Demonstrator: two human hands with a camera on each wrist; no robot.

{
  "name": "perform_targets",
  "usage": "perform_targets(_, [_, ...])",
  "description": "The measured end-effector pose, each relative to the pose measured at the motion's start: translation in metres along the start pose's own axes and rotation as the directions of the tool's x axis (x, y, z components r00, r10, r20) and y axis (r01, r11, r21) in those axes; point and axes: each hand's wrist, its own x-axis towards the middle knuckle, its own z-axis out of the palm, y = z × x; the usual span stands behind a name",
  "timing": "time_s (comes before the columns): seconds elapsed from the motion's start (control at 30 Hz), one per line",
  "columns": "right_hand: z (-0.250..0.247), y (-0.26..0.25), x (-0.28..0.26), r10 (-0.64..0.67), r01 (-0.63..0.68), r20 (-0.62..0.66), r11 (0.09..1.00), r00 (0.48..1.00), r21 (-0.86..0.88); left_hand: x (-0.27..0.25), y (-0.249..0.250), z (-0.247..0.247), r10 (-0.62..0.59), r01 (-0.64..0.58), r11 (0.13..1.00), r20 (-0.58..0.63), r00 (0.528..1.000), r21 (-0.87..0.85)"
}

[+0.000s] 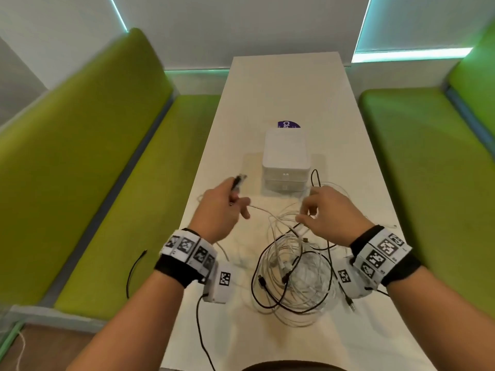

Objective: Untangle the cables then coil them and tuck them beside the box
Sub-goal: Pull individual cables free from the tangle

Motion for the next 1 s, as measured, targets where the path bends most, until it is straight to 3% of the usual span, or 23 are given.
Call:
perform_targets(0.07, [-0.002, 0.007, -0.004, 0.031, -0.015, 0.062, 0.967, 0.998, -0.254, 0.000, -0.006, -0.013, -0.023, 0.012, 0.990, -0.074, 0.997, -0.143])
perform_targets(0.13, [0.001, 0.008, -0.003, -0.038, 0.027, -0.033, 0.956, 0.999, -0.293, -0.001, -0.006, -0.015, -0.030, 0.012, 0.979, -0.087, 0.996, -0.202])
perform_targets(0.2, [0.001, -0.006, -0.004, -0.104, 0.108, -0.195, 0.994, 0.975, 0.013, -0.002, -0.002, -0.011, -0.009, -0.009, 0.972, -0.077, 0.997, -0.234])
perform_targets(0.23, [0.001, -0.016, -0.004, -0.086, 0.132, -0.222, 0.971, 0.971, 0.200, -0.003, 0.000, -0.008, 0.013, -0.030, 0.968, -0.069, 0.997, -0.250])
perform_targets(0.3, [0.002, -0.038, -0.004, -0.035, 0.084, -0.118, 0.892, 0.992, 0.445, -0.006, 0.006, -0.002, 0.051, -0.065, 0.955, -0.054, 0.997, -0.291])
perform_targets(0.4, [0.016, -0.053, -0.007, -0.016, -0.048, 0.131, 0.879, 0.991, 0.474, -0.004, 0.005, -0.004, 0.088, -0.108, 0.950, -0.079, 0.993, -0.294])
perform_targets(0.57, [0.013, -0.027, -0.001, 0.119, -0.166, 0.165, 0.938, 0.979, 0.304, -0.005, -0.015, -0.017, 0.006, -0.021, 0.995, -0.141, 0.990, -0.100])
perform_targets(0.67, [0.009, -0.025, 0.003, 0.121, -0.150, 0.149, 0.967, 0.981, 0.206, -0.005, -0.019, -0.009, -0.037, 0.052, 0.974, -0.070, 0.997, 0.219])
perform_targets(0.73, [0.012, -0.034, 0.005, 0.069, -0.080, 0.119, 0.993, 0.990, 0.090, -0.007, -0.009, -0.001, -0.013, 0.002, 0.909, 0.024, 1.000, 0.417])
perform_targets(0.83, [0.016, -0.046, 0.006, -0.028, 0.025, 0.063, 0.999, 0.998, 0.037, -0.014, 0.012, 0.018, 0.150, -0.237, 0.877, 0.232, 0.961, 0.418])
perform_targets(0.87, [0.017, -0.048, 0.007, -0.072, 0.071, 0.017, 0.995, 0.997, 0.072, -0.015, 0.018, 0.022, 0.173, -0.266, 0.878, 0.254, 0.952, 0.399])
perform_targets(0.93, [0.016, -0.052, 0.005, -0.114, 0.132, -0.098, 0.971, 0.989, 0.199, -0.009, 0.020, 0.024, 0.151, -0.228, 0.912, 0.240, 0.959, 0.340])
perform_targets(1.0, [0.011, -0.052, 0.002, -0.055, 0.110, -0.158, 0.925, 0.986, 0.364, -0.004, 0.017, 0.018, 0.135, -0.204, 0.941, 0.251, 0.959, 0.270])
